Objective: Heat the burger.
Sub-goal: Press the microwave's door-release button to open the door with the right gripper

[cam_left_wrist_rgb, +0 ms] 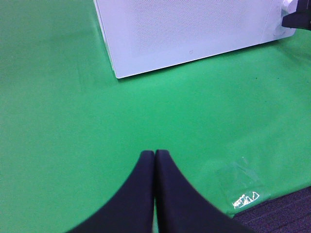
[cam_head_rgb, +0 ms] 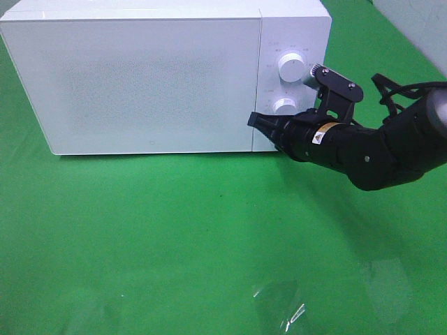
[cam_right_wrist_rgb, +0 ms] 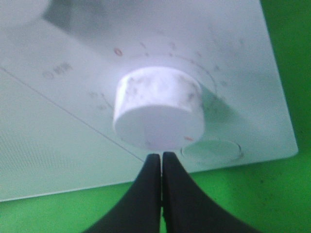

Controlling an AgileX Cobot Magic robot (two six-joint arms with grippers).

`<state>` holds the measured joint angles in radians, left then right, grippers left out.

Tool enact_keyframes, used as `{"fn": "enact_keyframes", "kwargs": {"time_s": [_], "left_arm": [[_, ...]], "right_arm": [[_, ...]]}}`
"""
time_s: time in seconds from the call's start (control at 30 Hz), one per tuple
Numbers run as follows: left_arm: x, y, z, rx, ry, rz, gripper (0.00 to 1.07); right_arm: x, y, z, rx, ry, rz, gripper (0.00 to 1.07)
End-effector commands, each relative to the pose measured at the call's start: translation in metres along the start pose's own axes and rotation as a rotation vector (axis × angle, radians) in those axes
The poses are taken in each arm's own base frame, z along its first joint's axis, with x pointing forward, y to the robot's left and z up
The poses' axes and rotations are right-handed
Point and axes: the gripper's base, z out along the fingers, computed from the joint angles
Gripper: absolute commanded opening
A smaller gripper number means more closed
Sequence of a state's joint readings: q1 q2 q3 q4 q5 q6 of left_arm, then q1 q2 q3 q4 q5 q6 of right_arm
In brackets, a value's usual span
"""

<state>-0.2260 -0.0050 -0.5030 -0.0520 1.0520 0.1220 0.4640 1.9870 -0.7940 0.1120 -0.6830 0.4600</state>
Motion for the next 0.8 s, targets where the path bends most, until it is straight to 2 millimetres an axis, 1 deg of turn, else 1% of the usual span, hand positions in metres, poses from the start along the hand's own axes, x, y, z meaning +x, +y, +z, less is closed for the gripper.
{"fn": "enact_keyframes", "kwargs": {"time_s": [0.03,0.07,0.1,0.13,0.17,0.2,0.27,0.37,0.4,0.43,0.47,0.5,0.53,0.6,0.63,0.8], "left_arm": [[0.001,0.000,-0.002,-0.009,-0.030,0.003,0.00],[0.001,0.000,-0.002,-0.009,-0.030,0.003,0.00],[0.001,0.000,-0.002,-0.009,-0.030,0.003,0.00],[0.001,0.000,-0.002,-0.009,-0.030,0.003,0.00],[0.001,0.000,-0.002,-0.009,-0.030,0.003,0.00],[0.001,0.000,-0.002,-0.009,-0.030,0.003,0.00],[0.001,0.000,-0.002,-0.009,-0.030,0.003,0.00],[0.001,0.000,-0.002,-0.009,-0.030,0.003,0.00],[0.001,0.000,-0.002,-0.009,-0.030,0.003,0.00],[0.001,0.000,-0.002,-0.009,-0.030,0.003,0.00],[0.001,0.000,-0.002,-0.009,-0.030,0.003,0.00],[0.001,0.000,-0.002,-0.009,-0.030,0.003,0.00],[0.001,0.000,-0.002,-0.009,-0.030,0.003,0.00],[0.001,0.000,-0.002,-0.009,-0.030,0.003,0.00],[0.001,0.000,-0.002,-0.009,-0.030,0.003,0.00],[0.001,0.000,-0.002,-0.008,-0.028,0.003,0.00]], "right_arm": [[-0.009,-0.009,0.010,0.035,-0.056,0.037,0.00],[-0.009,-0.009,0.010,0.035,-0.056,0.037,0.00],[-0.014,-0.016,0.010,0.066,-0.090,0.079,0.00],[-0.014,-0.016,0.010,0.066,-0.090,0.079,0.00],[-0.019,-0.021,0.010,0.072,-0.127,0.093,0.00],[-0.019,-0.021,0.010,0.072,-0.127,0.093,0.00],[-0.020,-0.024,0.015,0.045,-0.166,0.179,0.00],[-0.020,-0.024,0.017,0.026,-0.172,0.206,0.00],[-0.018,-0.023,0.020,-0.018,-0.186,0.286,0.00],[-0.018,-0.023,0.020,-0.018,-0.186,0.286,0.00],[-0.019,-0.023,0.022,-0.046,-0.232,0.357,0.00],[-0.019,-0.023,0.022,-0.046,-0.232,0.357,0.00],[-0.022,-0.026,0.022,-0.054,-0.301,0.427,0.00],[-0.023,-0.027,0.021,-0.056,-0.318,0.450,0.00],[-0.025,-0.029,0.021,-0.053,-0.351,0.504,0.00],[-0.027,-0.028,0.025,-0.088,-0.380,0.566,0.00]]}}
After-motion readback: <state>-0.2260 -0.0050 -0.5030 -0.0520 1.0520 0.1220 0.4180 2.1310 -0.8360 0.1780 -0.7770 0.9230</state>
